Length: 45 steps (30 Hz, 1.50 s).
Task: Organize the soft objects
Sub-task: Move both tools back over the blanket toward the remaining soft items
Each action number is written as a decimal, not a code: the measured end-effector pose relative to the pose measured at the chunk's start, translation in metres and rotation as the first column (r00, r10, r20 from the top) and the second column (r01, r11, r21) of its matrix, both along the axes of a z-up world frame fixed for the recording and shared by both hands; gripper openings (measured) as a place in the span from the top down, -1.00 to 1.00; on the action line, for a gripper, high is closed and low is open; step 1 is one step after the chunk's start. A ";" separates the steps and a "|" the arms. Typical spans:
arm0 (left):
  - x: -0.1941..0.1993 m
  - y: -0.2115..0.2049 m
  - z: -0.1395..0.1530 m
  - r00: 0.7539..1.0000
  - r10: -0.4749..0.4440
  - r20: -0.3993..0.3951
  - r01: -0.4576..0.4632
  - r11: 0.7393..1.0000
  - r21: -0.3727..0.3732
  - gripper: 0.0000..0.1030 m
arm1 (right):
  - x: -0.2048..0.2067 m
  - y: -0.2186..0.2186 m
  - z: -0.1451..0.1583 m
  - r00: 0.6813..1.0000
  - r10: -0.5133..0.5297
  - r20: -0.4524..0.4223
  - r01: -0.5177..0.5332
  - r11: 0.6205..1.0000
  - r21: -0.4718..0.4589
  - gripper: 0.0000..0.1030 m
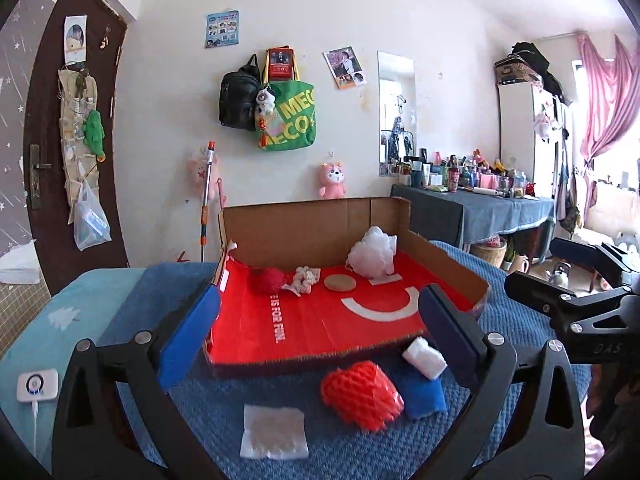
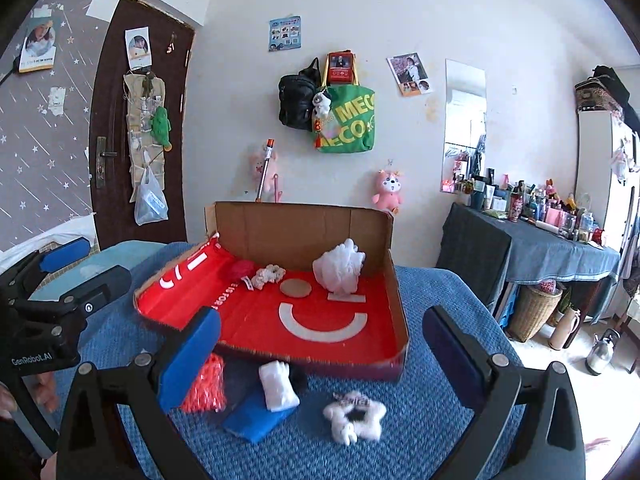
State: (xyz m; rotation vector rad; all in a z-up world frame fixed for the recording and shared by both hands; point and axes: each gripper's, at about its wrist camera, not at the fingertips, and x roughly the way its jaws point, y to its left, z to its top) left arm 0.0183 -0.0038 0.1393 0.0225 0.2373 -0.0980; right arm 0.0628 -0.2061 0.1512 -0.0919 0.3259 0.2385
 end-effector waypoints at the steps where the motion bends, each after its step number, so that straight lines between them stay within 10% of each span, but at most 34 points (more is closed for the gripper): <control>1: -0.002 -0.001 -0.005 1.000 0.007 0.006 -0.007 1.000 0.002 -0.96 | -0.003 -0.001 -0.004 1.000 -0.005 0.000 0.005 1.000 0.007 -1.00; 24: -0.005 -0.006 -0.077 0.987 0.008 -0.163 -0.010 1.000 -0.009 -0.97 | -0.021 -0.007 -0.091 0.989 -0.115 -0.094 0.118 0.993 0.028 -1.00; 45: 0.010 0.002 -0.092 0.966 -0.007 -0.260 0.001 1.000 -0.023 -0.97 | -0.008 -0.007 -0.108 0.979 -0.127 -0.159 0.133 0.991 0.025 -1.00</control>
